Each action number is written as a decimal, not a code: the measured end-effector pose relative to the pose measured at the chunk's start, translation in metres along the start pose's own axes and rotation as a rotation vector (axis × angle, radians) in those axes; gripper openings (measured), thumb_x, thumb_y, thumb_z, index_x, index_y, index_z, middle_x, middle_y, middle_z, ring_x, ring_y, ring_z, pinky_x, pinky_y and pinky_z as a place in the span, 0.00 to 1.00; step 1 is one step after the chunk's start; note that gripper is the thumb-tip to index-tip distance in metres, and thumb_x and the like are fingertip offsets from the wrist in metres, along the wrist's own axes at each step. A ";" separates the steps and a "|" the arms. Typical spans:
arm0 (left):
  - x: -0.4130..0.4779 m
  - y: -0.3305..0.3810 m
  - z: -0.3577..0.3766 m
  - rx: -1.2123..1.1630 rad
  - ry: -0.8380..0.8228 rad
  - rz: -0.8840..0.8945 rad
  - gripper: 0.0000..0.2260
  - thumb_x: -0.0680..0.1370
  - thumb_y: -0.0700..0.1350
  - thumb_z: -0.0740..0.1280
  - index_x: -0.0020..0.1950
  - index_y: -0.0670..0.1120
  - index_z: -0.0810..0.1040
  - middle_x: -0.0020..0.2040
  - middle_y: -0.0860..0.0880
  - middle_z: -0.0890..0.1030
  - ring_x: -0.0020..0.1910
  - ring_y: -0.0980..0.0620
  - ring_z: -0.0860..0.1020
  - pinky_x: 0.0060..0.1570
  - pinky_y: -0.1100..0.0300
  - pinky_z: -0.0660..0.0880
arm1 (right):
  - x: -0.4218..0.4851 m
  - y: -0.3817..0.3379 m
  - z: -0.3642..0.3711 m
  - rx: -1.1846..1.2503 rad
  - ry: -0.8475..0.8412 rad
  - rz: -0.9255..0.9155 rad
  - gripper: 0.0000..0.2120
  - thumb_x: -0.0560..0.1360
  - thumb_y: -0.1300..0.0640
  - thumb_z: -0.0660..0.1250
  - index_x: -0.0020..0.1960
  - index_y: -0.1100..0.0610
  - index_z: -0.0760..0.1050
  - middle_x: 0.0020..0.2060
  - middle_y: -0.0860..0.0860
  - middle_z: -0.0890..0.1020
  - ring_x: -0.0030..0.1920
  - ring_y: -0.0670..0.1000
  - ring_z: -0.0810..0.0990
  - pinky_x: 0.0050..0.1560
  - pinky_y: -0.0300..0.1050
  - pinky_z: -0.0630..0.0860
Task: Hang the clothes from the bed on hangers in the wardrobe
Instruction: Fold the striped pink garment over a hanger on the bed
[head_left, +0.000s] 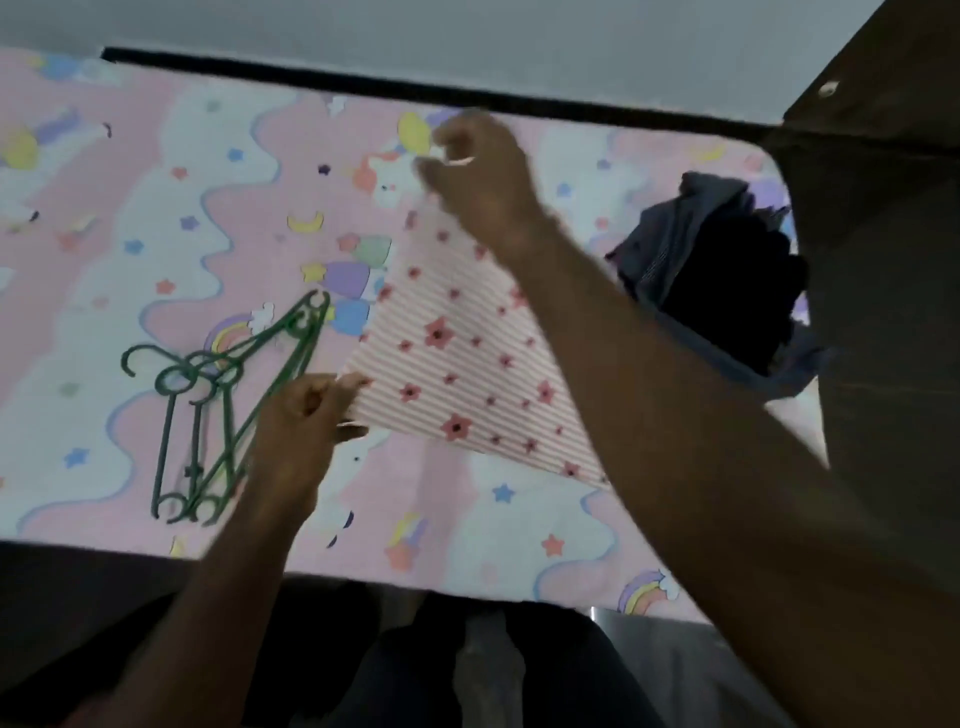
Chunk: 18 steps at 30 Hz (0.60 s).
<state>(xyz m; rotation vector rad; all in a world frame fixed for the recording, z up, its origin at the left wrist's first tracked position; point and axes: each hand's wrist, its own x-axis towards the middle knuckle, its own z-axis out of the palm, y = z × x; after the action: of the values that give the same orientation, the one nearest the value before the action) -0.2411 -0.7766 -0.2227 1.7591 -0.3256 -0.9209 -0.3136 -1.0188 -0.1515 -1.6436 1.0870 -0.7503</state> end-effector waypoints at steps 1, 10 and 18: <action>0.009 -0.038 -0.018 0.004 0.070 -0.114 0.05 0.79 0.41 0.66 0.46 0.40 0.78 0.39 0.44 0.81 0.39 0.48 0.82 0.32 0.64 0.78 | -0.014 0.019 0.031 -0.083 -0.087 0.010 0.12 0.71 0.64 0.74 0.53 0.65 0.77 0.44 0.54 0.77 0.39 0.51 0.77 0.44 0.37 0.74; -0.008 -0.214 -0.098 0.286 0.182 -0.578 0.08 0.81 0.39 0.63 0.56 0.35 0.75 0.41 0.44 0.78 0.36 0.49 0.79 0.35 0.57 0.75 | -0.219 0.255 0.043 -0.331 -0.320 0.504 0.20 0.72 0.63 0.75 0.60 0.69 0.76 0.57 0.66 0.77 0.58 0.62 0.78 0.63 0.40 0.66; 0.065 -0.199 -0.027 0.752 0.144 -0.297 0.22 0.76 0.50 0.71 0.65 0.39 0.74 0.58 0.42 0.79 0.60 0.42 0.76 0.60 0.52 0.69 | -0.207 0.332 -0.090 -0.440 0.274 0.706 0.26 0.72 0.55 0.73 0.67 0.62 0.71 0.62 0.61 0.74 0.62 0.59 0.73 0.66 0.51 0.70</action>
<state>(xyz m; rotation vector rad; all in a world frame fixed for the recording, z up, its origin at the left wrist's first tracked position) -0.2207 -0.7205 -0.4247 2.6057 -0.3476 -0.9356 -0.5760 -0.9017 -0.4321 -1.3598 1.9937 -0.2740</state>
